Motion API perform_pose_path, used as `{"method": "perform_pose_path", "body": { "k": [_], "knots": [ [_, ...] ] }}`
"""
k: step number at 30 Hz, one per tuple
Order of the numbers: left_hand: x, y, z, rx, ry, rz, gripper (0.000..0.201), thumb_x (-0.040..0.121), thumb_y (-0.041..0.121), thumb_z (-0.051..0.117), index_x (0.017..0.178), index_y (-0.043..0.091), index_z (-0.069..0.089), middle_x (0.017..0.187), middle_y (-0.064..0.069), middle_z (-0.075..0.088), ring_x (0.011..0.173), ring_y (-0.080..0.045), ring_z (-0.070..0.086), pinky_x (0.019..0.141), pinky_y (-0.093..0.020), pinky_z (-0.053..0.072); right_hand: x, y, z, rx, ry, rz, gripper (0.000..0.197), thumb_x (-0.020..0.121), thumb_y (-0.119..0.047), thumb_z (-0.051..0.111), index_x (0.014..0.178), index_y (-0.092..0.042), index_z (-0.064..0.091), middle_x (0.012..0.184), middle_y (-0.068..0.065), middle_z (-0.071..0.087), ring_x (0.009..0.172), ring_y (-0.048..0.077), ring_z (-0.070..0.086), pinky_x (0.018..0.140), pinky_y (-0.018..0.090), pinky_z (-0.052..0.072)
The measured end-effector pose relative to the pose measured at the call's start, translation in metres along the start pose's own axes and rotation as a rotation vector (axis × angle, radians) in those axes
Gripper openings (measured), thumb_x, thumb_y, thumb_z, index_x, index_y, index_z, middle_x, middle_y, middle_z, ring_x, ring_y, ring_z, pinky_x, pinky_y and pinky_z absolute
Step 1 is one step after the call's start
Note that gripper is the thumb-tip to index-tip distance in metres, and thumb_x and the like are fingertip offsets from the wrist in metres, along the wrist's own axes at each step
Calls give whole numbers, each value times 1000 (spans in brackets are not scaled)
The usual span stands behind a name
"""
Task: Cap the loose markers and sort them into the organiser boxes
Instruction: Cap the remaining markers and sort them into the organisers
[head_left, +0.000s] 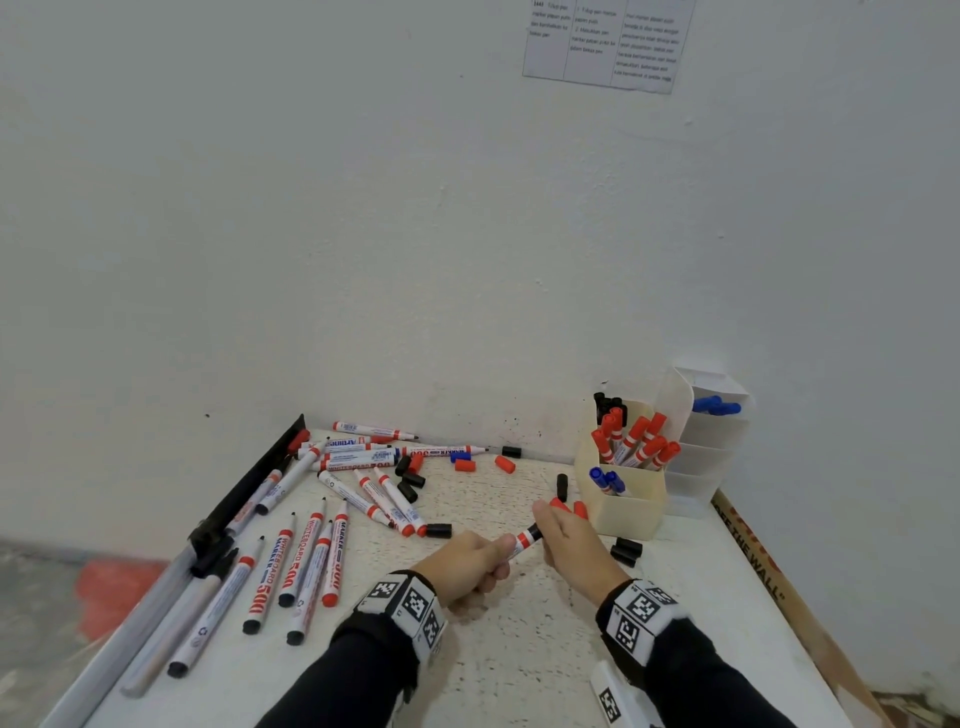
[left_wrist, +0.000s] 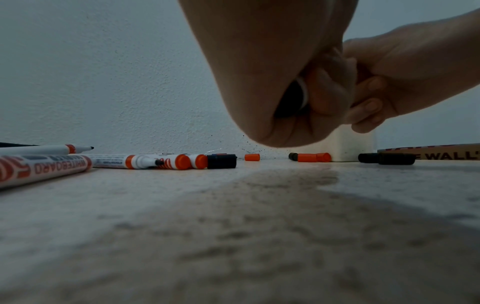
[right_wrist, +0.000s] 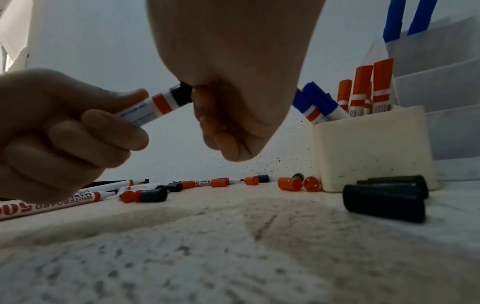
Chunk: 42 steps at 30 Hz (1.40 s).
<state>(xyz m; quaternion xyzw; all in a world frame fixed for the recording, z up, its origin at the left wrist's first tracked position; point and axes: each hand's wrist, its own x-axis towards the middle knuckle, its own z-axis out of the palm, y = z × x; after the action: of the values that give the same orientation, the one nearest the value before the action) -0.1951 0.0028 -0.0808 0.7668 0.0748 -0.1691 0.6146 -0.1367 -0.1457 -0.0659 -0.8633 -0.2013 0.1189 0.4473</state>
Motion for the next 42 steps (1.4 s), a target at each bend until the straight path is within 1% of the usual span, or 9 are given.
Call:
{"method": "perform_pose_path", "body": {
  "k": [3,7,10,12,15,22,26,33,42],
  "knots": [
    [3,1,1,16,57,82,46,92,50,42,64,16,53,46,9,40,36,-6,32,40,-18,28,4,0,-6,9,-20,-54,36,98,-37,32,70,-17,42,56,-3,34,51,8,34,54,28,33],
    [2,3,0,254,348,173,50,96,50,28,93,16,66,80,6,60,73,-10,55,78,-24,45,9,-3,-17,-117,43,-114,38,99,-37,33,66,-19,41,58,-4,35,54,9,34,54,21,27],
    [2,-5,-12,546,735,-32,34,99,34,32,106,12,56,104,-7,58,98,-20,55,90,-33,48,8,-3,-26,-110,140,-129,39,99,-35,32,65,-17,42,60,-3,35,55,9,33,52,19,26],
    [3,-7,-13,662,741,-228,35,95,31,39,123,12,48,130,-9,44,120,-23,42,98,-35,42,4,-1,-32,-93,171,-120,37,99,-33,33,69,-14,46,61,-2,36,56,10,34,51,18,27],
    [7,-7,-9,741,646,-180,42,95,27,38,135,16,40,144,-6,33,134,-24,29,108,-39,32,0,5,-39,-56,199,-110,38,98,-33,34,71,-13,51,62,0,40,58,12,37,55,21,29],
    [9,-12,-9,871,559,-265,56,95,25,37,147,21,18,156,2,10,142,-26,11,112,-51,15,-8,13,-55,8,303,-124,37,98,-33,36,71,-13,51,59,1,39,51,10,34,46,14,27],
    [6,-9,-8,888,691,-218,40,94,32,38,133,22,38,140,-3,36,133,-24,27,109,-46,23,-12,9,-70,58,388,-165,30,97,-29,38,79,-13,55,63,1,49,53,13,42,45,14,34],
    [7,-13,-8,916,663,-308,38,95,32,37,132,24,38,137,-6,40,128,-24,36,105,-42,32,-11,-6,-113,62,616,-246,17,96,-27,42,99,-15,54,75,4,64,64,19,61,56,15,52],
    [12,-16,-10,597,783,-277,69,91,17,50,146,9,9,141,-13,33,110,-19,56,87,-28,50,11,-17,-141,-23,755,-230,25,97,-17,42,115,-4,53,97,10,60,79,22,60,55,3,45]
  ]
}}
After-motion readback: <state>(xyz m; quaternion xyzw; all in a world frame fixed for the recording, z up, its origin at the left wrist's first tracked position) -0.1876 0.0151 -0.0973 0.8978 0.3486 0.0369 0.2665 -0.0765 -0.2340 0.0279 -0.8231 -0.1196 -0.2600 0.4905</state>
